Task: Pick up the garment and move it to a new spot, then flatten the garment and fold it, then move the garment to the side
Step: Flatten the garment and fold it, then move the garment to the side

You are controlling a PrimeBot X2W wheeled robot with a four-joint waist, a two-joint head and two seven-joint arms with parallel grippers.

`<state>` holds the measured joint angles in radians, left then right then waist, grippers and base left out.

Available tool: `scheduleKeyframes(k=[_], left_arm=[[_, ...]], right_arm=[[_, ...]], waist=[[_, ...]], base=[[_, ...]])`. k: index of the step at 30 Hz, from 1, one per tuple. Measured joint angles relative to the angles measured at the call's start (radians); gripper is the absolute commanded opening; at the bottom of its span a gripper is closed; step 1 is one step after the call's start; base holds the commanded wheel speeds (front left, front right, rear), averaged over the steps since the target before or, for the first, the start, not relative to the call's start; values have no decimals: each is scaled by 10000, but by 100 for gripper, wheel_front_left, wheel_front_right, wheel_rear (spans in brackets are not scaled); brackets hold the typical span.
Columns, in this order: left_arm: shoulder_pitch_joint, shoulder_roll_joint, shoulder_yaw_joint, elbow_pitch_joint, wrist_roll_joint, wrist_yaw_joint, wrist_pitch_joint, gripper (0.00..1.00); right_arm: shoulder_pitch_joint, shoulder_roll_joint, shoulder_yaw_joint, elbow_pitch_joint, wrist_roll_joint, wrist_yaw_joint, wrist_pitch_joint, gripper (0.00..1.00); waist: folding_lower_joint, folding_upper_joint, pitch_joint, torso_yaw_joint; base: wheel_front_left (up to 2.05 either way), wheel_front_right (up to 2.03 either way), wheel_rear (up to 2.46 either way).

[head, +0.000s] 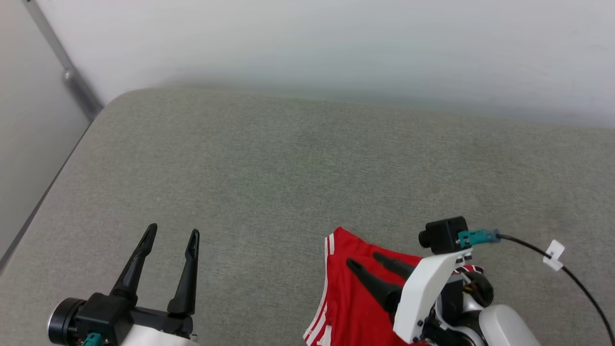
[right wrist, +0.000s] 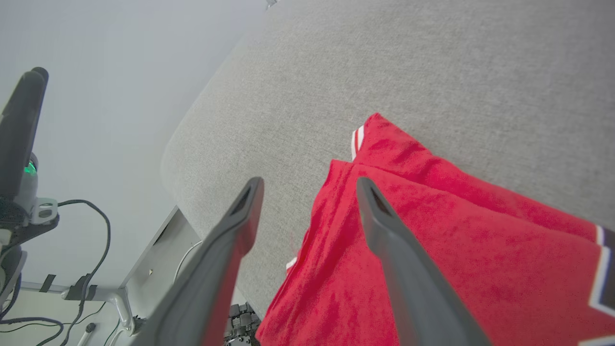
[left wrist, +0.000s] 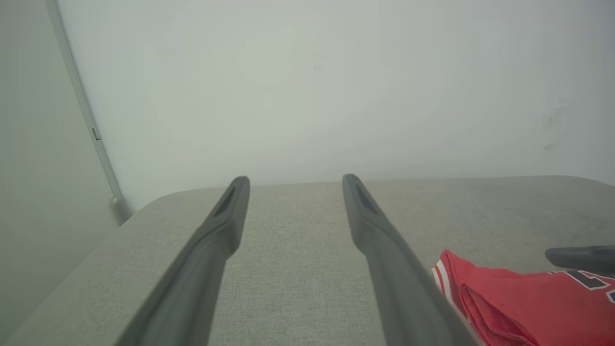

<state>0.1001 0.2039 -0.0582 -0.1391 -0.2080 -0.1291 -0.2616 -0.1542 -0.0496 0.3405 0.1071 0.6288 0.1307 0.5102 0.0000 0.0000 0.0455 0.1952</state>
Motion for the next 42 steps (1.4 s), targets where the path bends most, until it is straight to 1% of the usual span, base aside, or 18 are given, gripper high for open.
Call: scheduleKeyframes(k=[2, 4, 5, 6, 8, 10, 14, 16, 17, 19, 20, 21, 24, 31, 35, 42], left_arm=[[2, -2, -54, 4, 0, 0, 0, 100], [1, -27, -111, 4, 2, 0, 0, 100], [-1, -38, -125, 4, 4, 0, 0, 100], [-3, -42, -142, 0, 6, -2, 0, 100], [-16, -42, -148, 2, 8, 0, 0, 100], [-30, -46, -140, 2, 8, 0, -2, 100], [-84, -61, -140, -2, 8, -2, -2, 100], [-103, -77, -151, -6, 8, 0, 0, 100], [-183, -142, -71, -31, -33, 0, 0, 100], [-182, -163, -19, -65, -107, -2, -2, 100], [-182, -165, -6, -98, -163, 0, 0, 100], [-181, -169, -2, -104, -165, 0, -2, 100], [-173, -232, -21, -109, -226, -2, -2, 100], [-14, -337, -21, -125, -424, 0, 0, 100], [-7, -376, -48, -134, -454, 0, -2, 100], [-6, -380, -121, -125, -485, 0, 0, 100]], right_arm=[[-102, -6, -188, -105, -504, 0, -29, 100], [-292, -38, -324, -219, -1308, 0, -157, 100], [-420, -186, -278, -320, -1770, 0, -313, 100], [-578, -466, -219, -405, -2314, 4, -562, 100], [-863, -1037, -318, -443, -3244, 2, -1164, 100], [-990, -1486, -376, -418, -3847, 0, -1726, 100], [-1127, -1914, -934, -407, -4395, 2, -2874, 100], [-1120, -2238, -1220, -449, -4654, 4, -3448, 100], [-875, -2571, -1927, -669, -4943, 4, -4516, 100], [-546, -2541, -2376, -855, -4957, 4, -5043, 100], [-200, -2447, -2846, -1081, -4986, 4, -5488, 100], [-15, -2343, -3108, -1181, -4984, 2, -5685, 100], [579, -2036, -3572, -1475, -5003, 2, -6190, 100], [1518, -1323, -3770, -1923, -5058, 2, -6895, 100], [1781, -1035, -3787, -2046, -5074, 2, -7049, 100], [1989, -878, -3722, -2052, -5022, 2, -7031, 100]], waist=[[0, 0, -26, -103], [0, 0, -42, -214], [-1, 0, -43, -271], [0, 0, -41, -330], [0, 0, -27, -456], [0, 0, -12, -593], [0, 0, 5, -872], [0, 0, 17, -1001], [0, 0, 65, -1183], [0, 0, 80, -1237], [0, 0, 99, -1276], [0, 0, 104, -1288], [0, 0, 106, -1307], [0, 0, 80, -1336], [0, 0, 51, -1311], [0, 0, 7, -1308]], base=[[0, 0, 0], [0, 0, 0], [0, 0, 0], [0, 0, 0], [0, 0, 0], [0, 0, 0], [0, 0, 0], [0, 0, 0], [0, 0, 0], [0, 0, 0], [0, 0, 0], [0, 0, 0], [0, 0, 0], [0, 0, 0], [0, 0, 0], [0, 0, 0]])
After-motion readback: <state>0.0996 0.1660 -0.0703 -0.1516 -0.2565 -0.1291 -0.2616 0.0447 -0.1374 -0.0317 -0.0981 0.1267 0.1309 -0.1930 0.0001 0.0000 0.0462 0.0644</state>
